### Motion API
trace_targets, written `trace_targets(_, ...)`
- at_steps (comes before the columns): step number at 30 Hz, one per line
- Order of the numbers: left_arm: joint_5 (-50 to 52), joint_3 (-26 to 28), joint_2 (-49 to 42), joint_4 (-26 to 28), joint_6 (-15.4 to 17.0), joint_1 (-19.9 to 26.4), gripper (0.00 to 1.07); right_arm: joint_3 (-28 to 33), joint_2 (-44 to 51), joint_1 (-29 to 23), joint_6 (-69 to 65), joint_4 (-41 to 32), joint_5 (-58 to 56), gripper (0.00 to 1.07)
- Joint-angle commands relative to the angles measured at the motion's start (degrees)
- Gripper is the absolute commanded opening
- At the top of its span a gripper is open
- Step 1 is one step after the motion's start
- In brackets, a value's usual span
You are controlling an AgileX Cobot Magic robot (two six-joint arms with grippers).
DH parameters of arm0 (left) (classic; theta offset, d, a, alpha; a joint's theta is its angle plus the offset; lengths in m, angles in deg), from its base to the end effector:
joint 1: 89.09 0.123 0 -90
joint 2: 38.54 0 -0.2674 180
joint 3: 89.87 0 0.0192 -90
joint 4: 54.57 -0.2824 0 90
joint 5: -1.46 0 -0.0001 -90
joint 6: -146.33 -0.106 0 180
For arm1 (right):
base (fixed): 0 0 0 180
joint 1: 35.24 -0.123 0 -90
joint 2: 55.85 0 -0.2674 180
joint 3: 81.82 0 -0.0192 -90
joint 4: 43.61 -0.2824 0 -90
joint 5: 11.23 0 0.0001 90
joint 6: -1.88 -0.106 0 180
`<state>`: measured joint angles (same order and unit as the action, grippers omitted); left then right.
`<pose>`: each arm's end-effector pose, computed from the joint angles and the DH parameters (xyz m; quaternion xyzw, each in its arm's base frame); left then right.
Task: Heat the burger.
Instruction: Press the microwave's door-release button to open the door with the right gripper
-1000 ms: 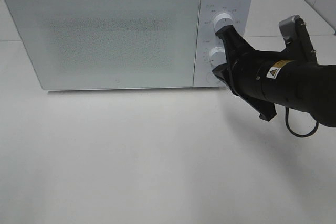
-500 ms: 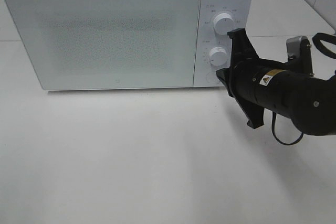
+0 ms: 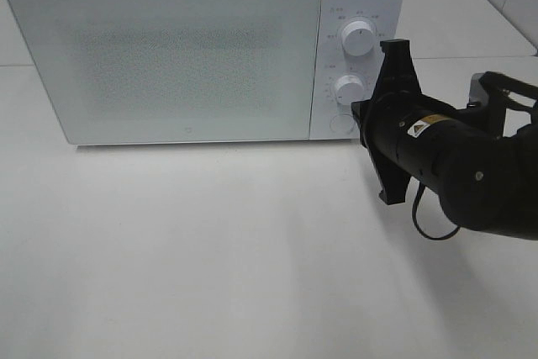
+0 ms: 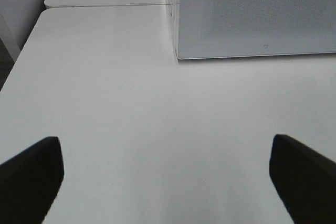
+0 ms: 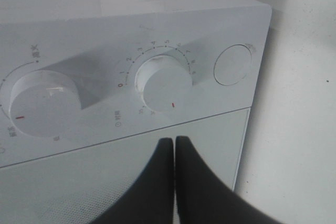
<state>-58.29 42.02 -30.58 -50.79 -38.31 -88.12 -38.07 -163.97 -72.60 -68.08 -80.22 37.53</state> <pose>0.0541 -0.0051 0.2875 0.0282 0.8463 -0.0069 0.5319 0.2852 0.1580 0.1056 0.5053 0.6270 0.4422 0.3951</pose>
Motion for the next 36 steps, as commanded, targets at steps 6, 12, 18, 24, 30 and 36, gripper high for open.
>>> trace_targets(6,0.23,-0.06,-0.97,0.29,0.11,-0.06,1.0,-0.29,-4.81,-4.47,-1.78,-8.54,6.82,0.0)
trace_targets(12,0.23,-0.06,-0.97,0.29,0.11,-0.06,1.0,-0.4,-7.68,-5.56,-3.9,-12.15,12.55,0.0)
trace_targets(18,0.23,-0.06,-0.97,0.29,0.11,-0.06,1.0,-0.4,-9.4,-5.56,-5.56,-11.97,12.38,0.0)
trace_targets(24,0.23,-0.06,-0.97,0.29,0.11,-0.06,1.0,-0.4,-9.74,-5.44,-5.56,-11.52,12.26,0.0)
trace_targets(30,0.23,-0.06,-0.97,0.29,0.11,-0.06,1.0,-0.97,-12.03,-4.3,-7.22,-9.4,11.75,0.0)
trace_targets(36,0.23,-0.06,-0.97,0.29,0.11,-0.06,1.0,-3.32,-14.44,-2.86,-8.65,-6.07,10.66,0.0)
